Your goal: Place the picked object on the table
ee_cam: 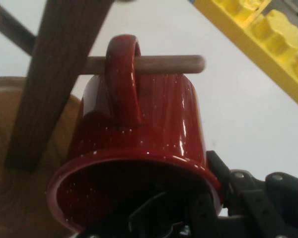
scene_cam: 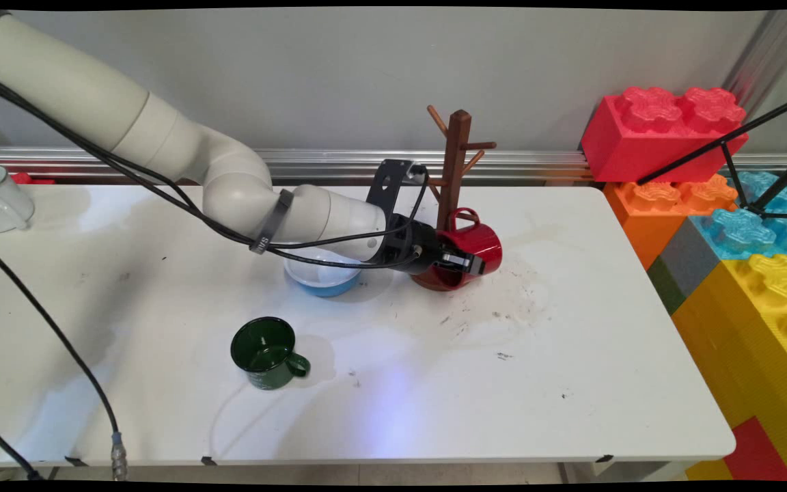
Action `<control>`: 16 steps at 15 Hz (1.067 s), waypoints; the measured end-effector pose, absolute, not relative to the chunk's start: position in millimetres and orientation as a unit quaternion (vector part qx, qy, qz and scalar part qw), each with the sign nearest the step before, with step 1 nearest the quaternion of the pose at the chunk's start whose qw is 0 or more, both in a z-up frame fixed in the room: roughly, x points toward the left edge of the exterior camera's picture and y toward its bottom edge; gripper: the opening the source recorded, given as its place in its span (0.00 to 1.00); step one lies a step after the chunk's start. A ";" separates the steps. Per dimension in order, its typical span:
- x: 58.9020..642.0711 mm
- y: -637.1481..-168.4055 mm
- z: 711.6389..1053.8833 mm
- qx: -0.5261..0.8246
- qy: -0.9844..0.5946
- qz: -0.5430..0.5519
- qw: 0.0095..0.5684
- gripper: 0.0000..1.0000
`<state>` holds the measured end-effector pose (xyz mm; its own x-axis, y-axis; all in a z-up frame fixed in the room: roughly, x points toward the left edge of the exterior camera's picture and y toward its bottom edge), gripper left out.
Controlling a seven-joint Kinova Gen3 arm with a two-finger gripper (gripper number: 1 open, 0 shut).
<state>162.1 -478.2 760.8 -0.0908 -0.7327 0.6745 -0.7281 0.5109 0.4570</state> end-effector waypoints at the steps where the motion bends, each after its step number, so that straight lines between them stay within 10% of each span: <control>1: 161.8 -477.2 763.4 0.492 -0.738 -0.006 0.462 0.00; 16: 155.7 -447.0 793.6 0.465 -0.739 -0.067 0.483 0.00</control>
<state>155.7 -447.0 793.6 -0.1019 -0.7513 0.6520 -0.6225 0.5594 0.5473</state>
